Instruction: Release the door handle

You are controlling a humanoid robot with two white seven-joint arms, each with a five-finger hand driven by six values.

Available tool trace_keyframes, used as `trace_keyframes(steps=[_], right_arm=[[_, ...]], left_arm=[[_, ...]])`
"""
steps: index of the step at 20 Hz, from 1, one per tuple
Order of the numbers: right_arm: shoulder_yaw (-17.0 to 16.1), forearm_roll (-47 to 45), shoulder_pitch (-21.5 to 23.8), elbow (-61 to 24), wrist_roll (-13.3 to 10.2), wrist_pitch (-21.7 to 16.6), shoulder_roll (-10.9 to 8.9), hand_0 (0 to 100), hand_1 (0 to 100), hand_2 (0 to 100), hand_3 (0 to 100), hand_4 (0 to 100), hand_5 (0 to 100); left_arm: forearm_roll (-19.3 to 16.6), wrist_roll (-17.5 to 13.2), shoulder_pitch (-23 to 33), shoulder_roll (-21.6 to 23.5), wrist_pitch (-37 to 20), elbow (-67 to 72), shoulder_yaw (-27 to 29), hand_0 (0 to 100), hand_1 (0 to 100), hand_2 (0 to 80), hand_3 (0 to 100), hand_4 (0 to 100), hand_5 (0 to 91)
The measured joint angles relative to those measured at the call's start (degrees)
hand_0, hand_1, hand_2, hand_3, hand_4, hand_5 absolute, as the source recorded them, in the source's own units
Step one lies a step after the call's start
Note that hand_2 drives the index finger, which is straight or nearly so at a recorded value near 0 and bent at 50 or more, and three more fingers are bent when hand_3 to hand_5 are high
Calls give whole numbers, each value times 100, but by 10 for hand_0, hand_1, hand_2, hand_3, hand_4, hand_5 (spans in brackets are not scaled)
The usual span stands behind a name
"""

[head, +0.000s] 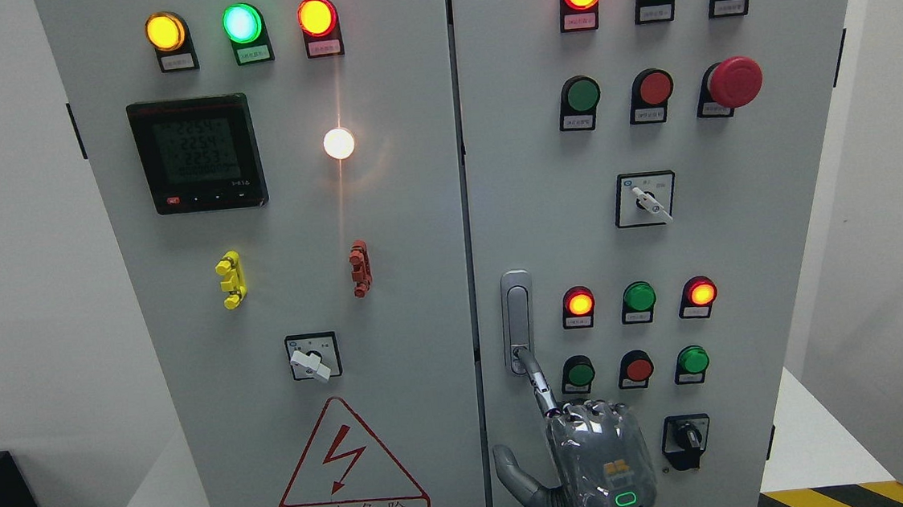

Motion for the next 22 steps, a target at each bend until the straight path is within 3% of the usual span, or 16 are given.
trace_keyframes(steps=[22], right_arm=[[12, 0, 21, -12, 17, 68, 19, 351, 252, 79, 1000, 1000, 1000]], left_arm=[[0, 0, 0, 0, 0, 0, 0, 120, 556, 0, 0, 0, 0]])
